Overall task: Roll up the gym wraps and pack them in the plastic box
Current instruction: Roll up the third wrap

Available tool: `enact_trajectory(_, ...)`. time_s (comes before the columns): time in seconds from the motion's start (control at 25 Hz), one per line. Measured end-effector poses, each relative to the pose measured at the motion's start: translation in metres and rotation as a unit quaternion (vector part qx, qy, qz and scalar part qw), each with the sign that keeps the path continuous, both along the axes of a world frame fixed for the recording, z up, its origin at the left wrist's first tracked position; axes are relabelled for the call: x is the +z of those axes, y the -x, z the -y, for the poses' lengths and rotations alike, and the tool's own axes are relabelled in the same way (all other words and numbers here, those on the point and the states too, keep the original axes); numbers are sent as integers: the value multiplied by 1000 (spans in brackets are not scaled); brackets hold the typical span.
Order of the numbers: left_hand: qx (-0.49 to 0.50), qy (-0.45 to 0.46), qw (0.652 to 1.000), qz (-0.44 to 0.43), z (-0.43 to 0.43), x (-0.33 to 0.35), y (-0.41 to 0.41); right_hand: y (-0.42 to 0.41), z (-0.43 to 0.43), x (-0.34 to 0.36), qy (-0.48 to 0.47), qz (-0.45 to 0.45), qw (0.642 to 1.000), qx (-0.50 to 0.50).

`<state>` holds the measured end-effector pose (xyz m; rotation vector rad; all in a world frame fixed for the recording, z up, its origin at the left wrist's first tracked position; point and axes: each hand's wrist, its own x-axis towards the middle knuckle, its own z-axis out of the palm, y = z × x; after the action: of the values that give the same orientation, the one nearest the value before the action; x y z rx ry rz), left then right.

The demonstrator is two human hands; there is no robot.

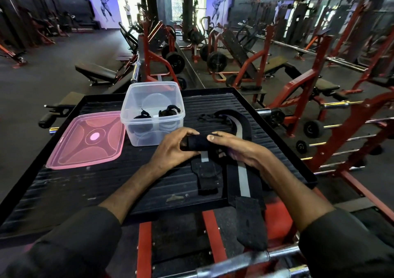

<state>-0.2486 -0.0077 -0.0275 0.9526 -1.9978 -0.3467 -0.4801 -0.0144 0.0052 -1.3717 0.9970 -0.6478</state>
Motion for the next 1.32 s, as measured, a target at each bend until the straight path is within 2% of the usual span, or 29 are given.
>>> enact_trajectory(0.12, -9, -24, 1000, -3, 0, 1, 0, -1, -3, -1, 28, 0, 999, -20)
enact_trajectory(0.2, -45, -141, 989, -23, 0, 3, 1, 0, -4, -4, 37, 32, 998, -39)
enact_trajectory(0.28, -94, -268, 957, -68, 0, 6, 1, 2, -4, -6, 44, 56, 996, -49)
enact_trajectory(0.32, -104, -303, 943, -90, 2, 7, 0, 3, -4, -7, 49, 58, 996, -51)
enact_trajectory(0.48, -94, -344, 925, -133, 7, 2, -5, 3, -7, -5, 85, 79, 992, -43)
enact_trajectory(0.64, -86, -344, 932, -79, 7, -1, -4, 3, -9, -4, 111, 70, 990, -41)
enact_trajectory(0.76, -63, -323, 940, -92, 5, -1, -1, 1, -10, -3, 126, 52, 990, -33)
enact_trajectory(0.88, -46, -283, 953, -100, 3, 1, 0, 4, -6, 0, 42, 139, 989, -9)
enact_trajectory(0.96, -32, -260, 962, -82, 3, 1, -1, 4, -1, 4, -25, 202, 979, -29)
enact_trajectory(1.0, -26, -250, 965, -73, 4, 1, 0, 3, 0, 7, -39, 197, 978, -51)
enact_trajectory(1.12, -14, -217, 974, -59, 4, 0, 1, -2, -1, 9, -23, 83, 993, -75)
enact_trajectory(1.32, -19, -170, 982, -77, 4, 2, 1, 2, 3, 4, -12, -5, 1000, 9)
